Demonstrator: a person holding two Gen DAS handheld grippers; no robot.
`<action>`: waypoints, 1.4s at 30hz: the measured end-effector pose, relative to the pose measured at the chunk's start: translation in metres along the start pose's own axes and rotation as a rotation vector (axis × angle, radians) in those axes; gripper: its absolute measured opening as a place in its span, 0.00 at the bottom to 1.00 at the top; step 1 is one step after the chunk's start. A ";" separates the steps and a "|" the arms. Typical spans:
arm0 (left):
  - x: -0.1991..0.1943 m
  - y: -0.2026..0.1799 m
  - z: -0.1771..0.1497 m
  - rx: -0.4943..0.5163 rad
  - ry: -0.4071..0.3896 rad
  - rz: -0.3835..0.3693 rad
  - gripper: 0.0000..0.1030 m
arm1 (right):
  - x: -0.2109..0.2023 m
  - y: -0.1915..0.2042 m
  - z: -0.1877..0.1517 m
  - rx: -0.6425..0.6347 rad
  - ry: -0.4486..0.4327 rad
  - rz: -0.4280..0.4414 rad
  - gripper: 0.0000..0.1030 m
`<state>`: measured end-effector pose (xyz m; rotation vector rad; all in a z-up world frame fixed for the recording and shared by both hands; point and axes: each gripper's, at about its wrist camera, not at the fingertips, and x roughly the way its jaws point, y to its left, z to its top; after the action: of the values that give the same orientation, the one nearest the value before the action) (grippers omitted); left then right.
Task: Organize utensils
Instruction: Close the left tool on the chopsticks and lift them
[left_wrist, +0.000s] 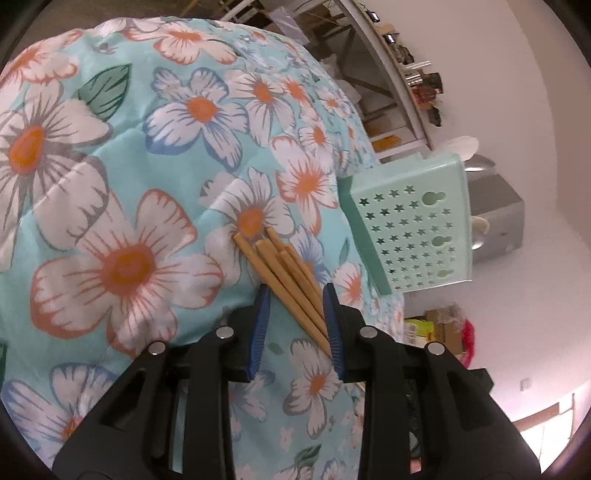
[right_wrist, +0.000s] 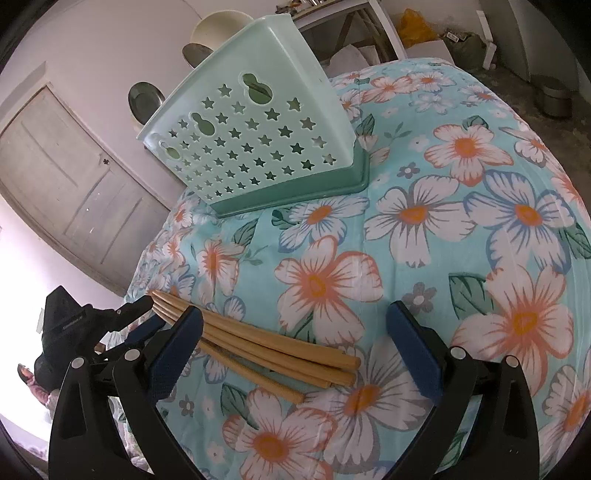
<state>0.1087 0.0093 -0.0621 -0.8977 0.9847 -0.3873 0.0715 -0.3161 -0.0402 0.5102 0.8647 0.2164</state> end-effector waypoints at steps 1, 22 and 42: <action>0.002 0.000 0.000 0.008 -0.003 0.020 0.18 | 0.000 0.000 0.000 0.002 -0.001 0.001 0.94; -0.017 0.013 -0.016 0.072 0.069 -0.061 0.22 | 0.002 0.002 -0.001 -0.026 0.010 -0.020 0.94; -0.003 0.002 -0.014 0.053 0.009 0.030 0.17 | 0.000 0.011 -0.006 -0.107 0.011 -0.062 0.94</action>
<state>0.0956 0.0058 -0.0654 -0.8329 0.9908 -0.3907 0.0676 -0.3045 -0.0378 0.3823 0.8731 0.2080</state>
